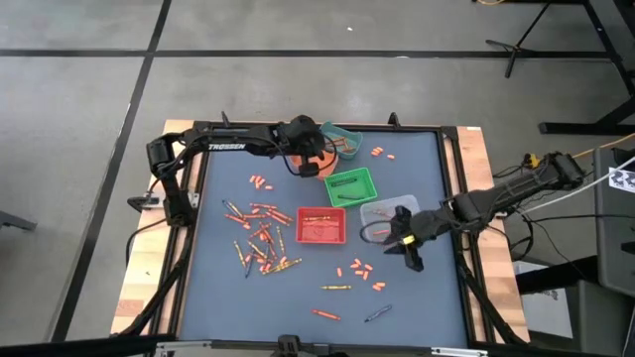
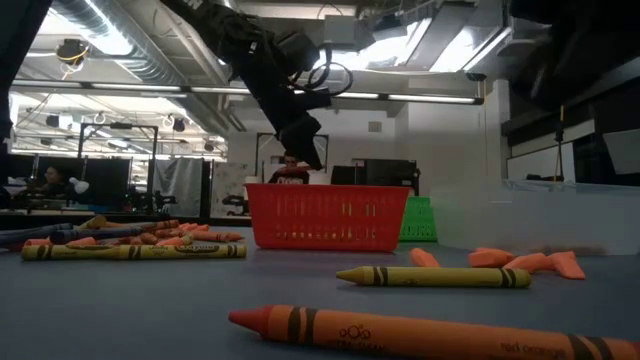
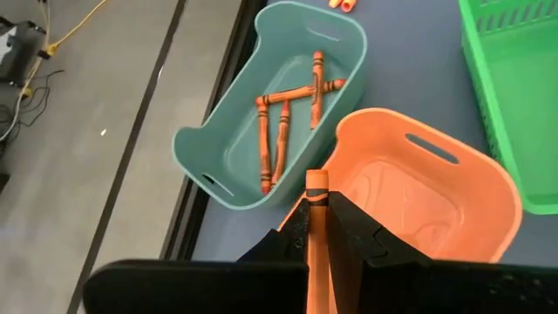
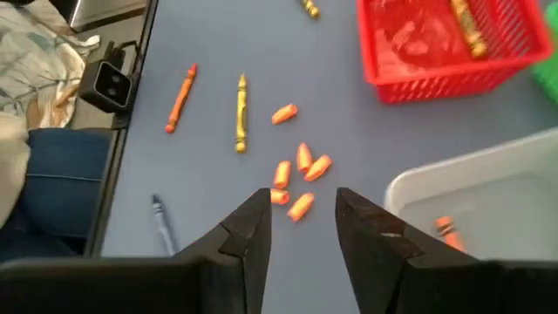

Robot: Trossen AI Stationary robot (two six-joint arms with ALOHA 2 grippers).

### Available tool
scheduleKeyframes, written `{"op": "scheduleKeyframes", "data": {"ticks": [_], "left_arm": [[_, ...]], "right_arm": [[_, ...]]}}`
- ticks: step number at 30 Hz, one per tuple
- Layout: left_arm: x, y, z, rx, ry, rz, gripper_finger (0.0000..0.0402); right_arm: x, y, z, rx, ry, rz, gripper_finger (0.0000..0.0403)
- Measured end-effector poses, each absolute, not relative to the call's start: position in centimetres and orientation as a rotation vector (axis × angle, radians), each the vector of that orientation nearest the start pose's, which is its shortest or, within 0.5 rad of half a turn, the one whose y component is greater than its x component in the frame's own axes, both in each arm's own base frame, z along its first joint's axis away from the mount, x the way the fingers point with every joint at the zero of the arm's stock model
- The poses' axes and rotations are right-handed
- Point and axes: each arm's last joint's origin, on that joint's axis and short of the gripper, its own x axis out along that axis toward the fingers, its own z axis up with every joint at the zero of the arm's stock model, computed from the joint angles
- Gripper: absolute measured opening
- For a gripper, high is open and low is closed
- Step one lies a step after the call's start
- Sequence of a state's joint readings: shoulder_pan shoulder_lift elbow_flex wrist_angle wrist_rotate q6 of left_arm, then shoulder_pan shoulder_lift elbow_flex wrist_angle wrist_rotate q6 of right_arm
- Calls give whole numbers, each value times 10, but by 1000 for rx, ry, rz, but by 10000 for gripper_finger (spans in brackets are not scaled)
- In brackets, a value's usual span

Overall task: Sort crayons
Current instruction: Put the orange crayon into the orange bin, then put the blue crayon into the green bin

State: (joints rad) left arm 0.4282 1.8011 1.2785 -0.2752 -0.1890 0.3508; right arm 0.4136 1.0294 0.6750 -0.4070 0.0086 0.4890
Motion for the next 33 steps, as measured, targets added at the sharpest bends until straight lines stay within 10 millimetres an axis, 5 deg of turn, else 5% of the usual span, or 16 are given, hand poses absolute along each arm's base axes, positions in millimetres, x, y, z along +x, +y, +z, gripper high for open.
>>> {"op": "scheduleKeyframes", "data": {"ticks": [17, 33], "left_arm": [[353, 165, 221, 203, 880, 379, 54], [353, 165, 221, 196, 878, 382, 54]], "right_arm": [[184, 158, 201, 326, 935, 358, 129], [191, 198, 160, 267, 974, 432, 129]]}}
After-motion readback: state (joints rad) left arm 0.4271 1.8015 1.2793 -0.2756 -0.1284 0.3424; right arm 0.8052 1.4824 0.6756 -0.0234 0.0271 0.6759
